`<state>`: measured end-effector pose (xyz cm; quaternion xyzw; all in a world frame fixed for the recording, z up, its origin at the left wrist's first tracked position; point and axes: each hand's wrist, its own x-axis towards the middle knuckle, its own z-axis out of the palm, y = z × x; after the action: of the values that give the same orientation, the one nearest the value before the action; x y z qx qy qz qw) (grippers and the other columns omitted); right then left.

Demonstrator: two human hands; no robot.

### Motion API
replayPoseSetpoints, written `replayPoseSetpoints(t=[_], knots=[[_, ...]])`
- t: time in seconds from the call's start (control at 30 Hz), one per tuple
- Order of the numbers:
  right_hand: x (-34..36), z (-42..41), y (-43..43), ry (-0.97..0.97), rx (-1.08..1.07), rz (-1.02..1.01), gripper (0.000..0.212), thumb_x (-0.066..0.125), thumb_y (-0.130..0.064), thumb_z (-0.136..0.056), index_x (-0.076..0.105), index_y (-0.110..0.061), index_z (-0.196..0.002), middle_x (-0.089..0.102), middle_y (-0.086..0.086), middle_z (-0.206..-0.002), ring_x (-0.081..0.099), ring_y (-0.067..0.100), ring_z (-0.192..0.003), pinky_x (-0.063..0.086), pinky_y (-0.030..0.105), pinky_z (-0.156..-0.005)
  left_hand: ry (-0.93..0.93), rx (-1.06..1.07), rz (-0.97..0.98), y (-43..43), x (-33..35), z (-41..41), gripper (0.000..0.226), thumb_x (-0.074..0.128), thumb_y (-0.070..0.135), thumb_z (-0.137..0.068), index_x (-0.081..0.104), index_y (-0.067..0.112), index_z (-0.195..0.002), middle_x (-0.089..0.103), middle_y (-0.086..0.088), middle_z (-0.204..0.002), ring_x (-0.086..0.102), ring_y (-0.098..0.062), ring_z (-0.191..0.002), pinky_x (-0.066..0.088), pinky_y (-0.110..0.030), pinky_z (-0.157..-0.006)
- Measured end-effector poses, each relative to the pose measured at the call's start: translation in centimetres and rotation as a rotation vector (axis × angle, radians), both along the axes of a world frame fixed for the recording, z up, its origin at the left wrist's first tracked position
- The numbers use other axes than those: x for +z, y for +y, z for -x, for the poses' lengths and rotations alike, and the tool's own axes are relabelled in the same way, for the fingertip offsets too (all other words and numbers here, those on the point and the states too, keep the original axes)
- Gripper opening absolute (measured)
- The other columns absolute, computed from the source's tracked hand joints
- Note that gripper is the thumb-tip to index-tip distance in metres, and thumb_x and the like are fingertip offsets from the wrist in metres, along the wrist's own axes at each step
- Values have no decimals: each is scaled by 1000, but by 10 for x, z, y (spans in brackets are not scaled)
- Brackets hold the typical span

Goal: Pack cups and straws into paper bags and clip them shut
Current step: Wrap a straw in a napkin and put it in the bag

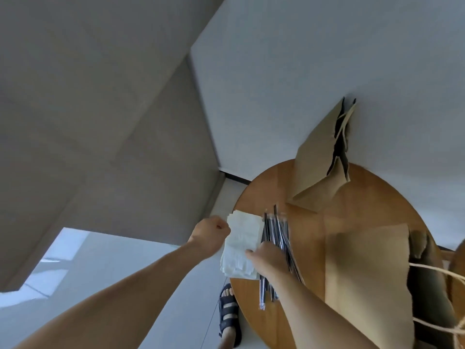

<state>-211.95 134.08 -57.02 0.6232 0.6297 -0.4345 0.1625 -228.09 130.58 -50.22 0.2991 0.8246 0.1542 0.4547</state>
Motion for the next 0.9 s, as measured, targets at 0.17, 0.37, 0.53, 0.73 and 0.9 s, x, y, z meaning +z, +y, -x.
replayPoseSetpoints(t=[0.17, 0.37, 0.53, 0.73, 0.9], knots=[[-15, 8, -3, -66, -27, -45, 35, 58, -49, -86, 52, -21, -67, 52, -9, -57, 52, 6, -47, 30, 18, -39, -52, 41, 10, -5, -15, 2, 19, 50, 18, -90, 66, 9, -96, 66, -4, -92, 56, -13, -75, 43, -24, -62], [-19, 3, 1, -88, -55, -47, 40, 58, -51, -84, 47, -21, -60, 46, -9, -50, 45, 7, -39, 28, 18, -39, -64, 28, 29, -3, -20, 2, 16, 50, 19, -91, 65, 14, -94, 69, -4, -100, 59, -14, -78, 47, -25, -66], [-28, -1, -2, -83, -67, -54, 42, 57, -49, -86, 44, -21, -58, 43, -9, -49, 41, 8, -37, 29, 18, -41, -85, 43, 38, -2, -22, -2, 19, 51, 18, -89, 65, 9, -99, 62, -2, -91, 54, -15, -77, 43, -31, -71], [-29, 3, -8, -133, -28, -179, 41, 56, -61, -84, 55, -20, -78, 57, -9, -62, 57, 8, -51, 29, 18, -41, -97, 58, 54, -8, -23, -7, 18, 52, 19, -89, 66, 11, -98, 63, -2, -91, 56, -15, -77, 44, -30, -69], [-30, 7, -9, -152, -11, -309, 49, 55, -64, -83, 53, -17, -98, 60, -3, -92, 60, 13, -67, 31, 20, -45, -93, 67, 68, -13, -24, -8, 20, 52, 17, -88, 66, 8, -100, 62, -3, -89, 54, -16, -76, 43, -30, -69]])
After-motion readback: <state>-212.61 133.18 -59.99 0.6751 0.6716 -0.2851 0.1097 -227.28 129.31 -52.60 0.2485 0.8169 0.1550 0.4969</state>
